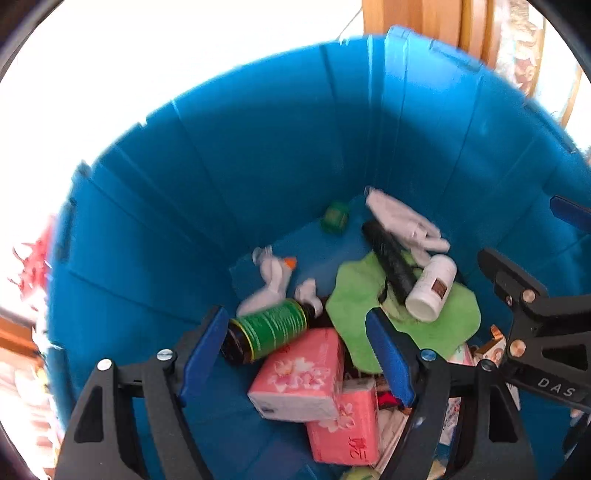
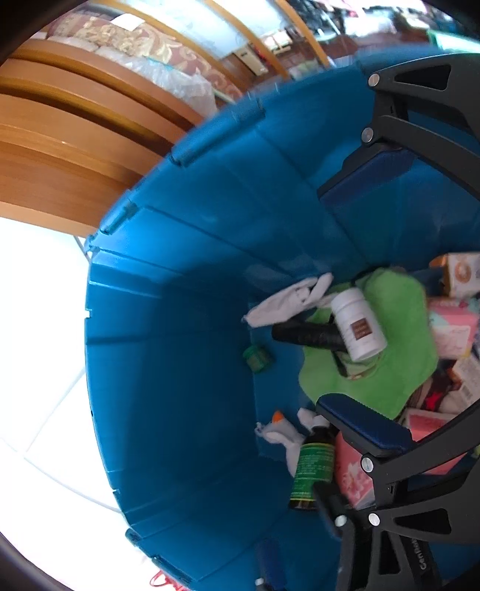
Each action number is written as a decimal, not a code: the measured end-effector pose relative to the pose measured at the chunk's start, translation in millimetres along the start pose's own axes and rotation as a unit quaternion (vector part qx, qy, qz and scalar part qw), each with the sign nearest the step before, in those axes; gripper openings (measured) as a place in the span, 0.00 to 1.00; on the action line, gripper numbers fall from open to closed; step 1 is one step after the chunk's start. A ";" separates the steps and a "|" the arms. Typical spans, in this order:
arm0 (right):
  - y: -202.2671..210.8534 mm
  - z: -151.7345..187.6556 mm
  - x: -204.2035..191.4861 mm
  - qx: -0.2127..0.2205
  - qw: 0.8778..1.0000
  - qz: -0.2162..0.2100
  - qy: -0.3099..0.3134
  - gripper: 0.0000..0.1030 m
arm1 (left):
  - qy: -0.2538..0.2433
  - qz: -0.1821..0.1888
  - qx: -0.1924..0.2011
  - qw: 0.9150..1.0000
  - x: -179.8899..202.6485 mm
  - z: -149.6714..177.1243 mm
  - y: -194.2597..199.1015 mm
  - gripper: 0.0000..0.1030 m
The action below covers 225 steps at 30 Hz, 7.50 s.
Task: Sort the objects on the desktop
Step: 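Move both tools back over the table, then grasp the pink wipes pack with the left tool while the right tool grasps the tape roll, then carry the wipes pack and tape roll into the blue crate and release, then move both tools back over the table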
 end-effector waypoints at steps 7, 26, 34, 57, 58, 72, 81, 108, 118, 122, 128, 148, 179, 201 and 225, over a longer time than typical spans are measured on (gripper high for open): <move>76.6 -6.3 11.1 0.047 0.997 -0.038 -0.039 1.00 | 0.013 0.042 0.059 0.997 -13.3 8.9 79.4 0.75; 277.4 125.5 -119.9 0.165 0.975 -0.147 0.031 1.00 | 0.153 -0.105 0.215 0.959 -143.0 273.5 228.8 0.75; 294.1 191.9 -200.0 0.198 0.956 -0.209 0.055 1.00 | 0.216 -0.132 0.175 0.951 -219.5 428.6 204.1 0.75; 121.4 340.8 -304.8 0.013 0.984 -0.154 0.092 1.00 | 0.367 -0.050 -0.098 0.924 -213.3 675.5 -12.6 0.76; 117.8 342.9 -303.7 0.007 0.984 -0.152 0.092 1.00 | 0.372 -0.050 -0.095 0.922 -211.9 677.0 -15.0 0.78; 71.2 359.8 -322.1 -0.050 0.978 -0.154 0.129 1.00 | 0.400 -0.057 -0.071 0.912 -217.8 666.7 -37.9 0.78; 55.4 372.6 -371.8 -0.066 0.965 -0.193 0.164 1.00 | 0.376 -0.080 -0.052 0.922 -198.6 662.3 0.8 0.60; 112.2 364.1 -394.4 -0.028 0.947 -0.251 0.197 0.15 | 0.319 -0.126 0.052 0.938 -215.1 628.7 115.9 0.60; 182.3 316.9 -367.7 0.057 0.945 -0.275 0.169 0.13 | 0.251 -0.116 0.140 0.951 -205.8 558.8 158.3 0.60; 217.0 286.2 -344.6 0.096 0.946 -0.271 0.151 0.13 | 0.220 -0.113 0.168 0.954 -196.4 518.1 171.3 0.60; 267.8 248.3 -295.5 0.175 0.947 -0.235 0.130 0.13 | 0.184 -0.073 0.210 0.957 -171.8 452.9 191.6 0.60; 250.8 99.1 -75.1 0.196 0.976 -0.056 0.080 0.13 | 0.050 0.026 0.282 0.958 -39.5 183.8 227.0 0.60; -13.4 75.3 4.2 -0.130 0.988 0.037 0.070 0.21 | -0.072 0.035 -0.016 0.997 61.0 38.5 26.5 0.77; 68.8 57.5 -6.5 -0.004 0.999 0.001 0.051 1.00 | 0.017 0.045 0.132 0.990 3.0 48.8 130.9 0.77; 268.1 192.8 -132.0 0.176 0.969 -0.169 0.033 1.00 | 0.158 -0.113 0.219 0.956 -122.2 351.2 202.9 0.93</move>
Point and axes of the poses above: each gripper's, at about its wrist camera, not at the fingertips, and y roughly against the way its jaws point, x to its right, z to its underside, the point moved 1 cm from there along -y, roughly the way its jaws point, and after that the axes turned 11 degrees about -y, right-handed, at the moved point
